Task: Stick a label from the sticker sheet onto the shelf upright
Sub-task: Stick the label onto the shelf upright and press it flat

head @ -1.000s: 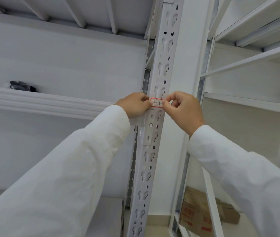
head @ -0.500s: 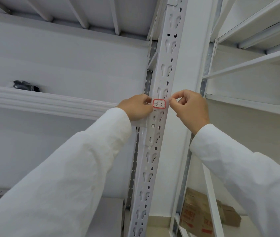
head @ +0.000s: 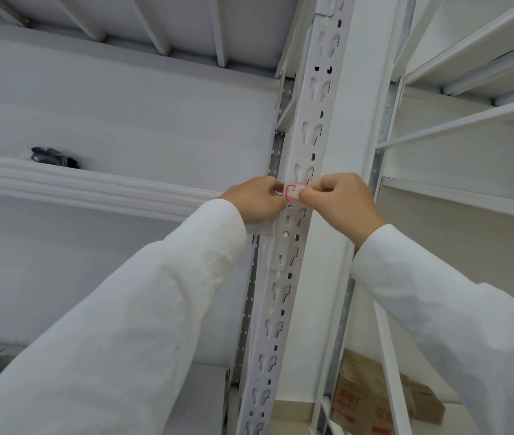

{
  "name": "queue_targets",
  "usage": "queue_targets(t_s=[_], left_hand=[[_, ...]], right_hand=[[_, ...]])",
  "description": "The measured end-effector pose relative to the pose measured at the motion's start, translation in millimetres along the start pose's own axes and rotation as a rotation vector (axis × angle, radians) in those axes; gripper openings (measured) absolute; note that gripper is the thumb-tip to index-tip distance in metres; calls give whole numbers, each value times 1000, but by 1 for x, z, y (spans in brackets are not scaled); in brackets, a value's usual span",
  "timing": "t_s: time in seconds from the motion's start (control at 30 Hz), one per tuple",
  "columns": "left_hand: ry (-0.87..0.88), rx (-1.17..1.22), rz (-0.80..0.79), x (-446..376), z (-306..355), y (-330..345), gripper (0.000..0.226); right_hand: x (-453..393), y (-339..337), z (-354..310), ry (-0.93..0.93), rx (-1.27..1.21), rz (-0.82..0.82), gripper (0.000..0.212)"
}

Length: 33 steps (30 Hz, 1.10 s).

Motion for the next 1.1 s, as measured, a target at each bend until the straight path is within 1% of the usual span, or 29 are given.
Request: queue_targets(t_s=[0.07, 0.13, 0.17, 0.2, 0.27, 0.33, 0.37, 0.4, 0.43, 0.5, 0.57, 0.63, 0.7, 0.77, 0.83, 0.87, 0.97, 1.1], left_hand=[[12, 12, -8, 0, 1, 1, 41], [38, 7, -12, 0, 0, 3, 44], [61, -22, 10, 2, -1, 4, 44], [99, -53, 72, 6, -5, 3, 43], [240, -81, 307, 27, -20, -5, 41], [371, -104, 556, 55, -54, -9, 44], [378, -114, 641, 69, -81, -7, 43], [329, -129, 683, 82, -111, -4, 42], [241, -158, 689, 94, -145, 1, 40], [27, -269, 605, 118, -213, 14, 40], [-132, -363, 496, 134, -266, 25, 44], [-273, -381, 471, 140, -294, 23, 37], [-430, -363, 493, 138, -316, 13, 28], [-568, -375, 430, 136, -342, 7, 24], [-657, -425, 317, 139, -367, 6, 25], [-696, -437, 286, 142, -378, 6, 26], [-795, -431, 290, 145, -398, 4, 29], [-840, -412, 301, 140, -407, 5, 28]], right_hand=[[-1, -4, -13, -1, -195, 17, 20], [-2, -7, -26, -41, -293, -3, 18], [-2, -5, -31, -58, -321, -36, 19], [0, -1, -33, -68, -344, -82, 19], [9, 13, -35, -69, -373, -203, 18], [22, 34, -36, -87, -384, -329, 14], [29, 47, -37, -97, -390, -383, 11], [35, 62, -39, -103, -395, -434, 7], [42, 79, -42, -106, -397, -488, 4], [58, 122, -47, -111, -394, -606, 8], [76, 175, -50, -113, -372, -741, 12], [94, 229, -48, -126, -346, -850, 12], [112, 279, -41, -117, -300, -902, 7], [125, 324, -29, -69, -266, -928, 16], [138, 364, -15, -8, -236, -971, 12], [144, 382, -10, 3, -203, -991, 14], [159, 423, 4, 35, -136, -1012, 19], [171, 462, 19, 120, -97, -1004, 23]])
Point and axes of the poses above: each hand's wrist, its own x-axis away from the middle knuckle, its own y-axis out of the palm, z = x × y, the point moved 4 cm from there along -x, towards the middle knuckle, and after that the axes turned 10 degrees about -y, right-handed, at the moved point
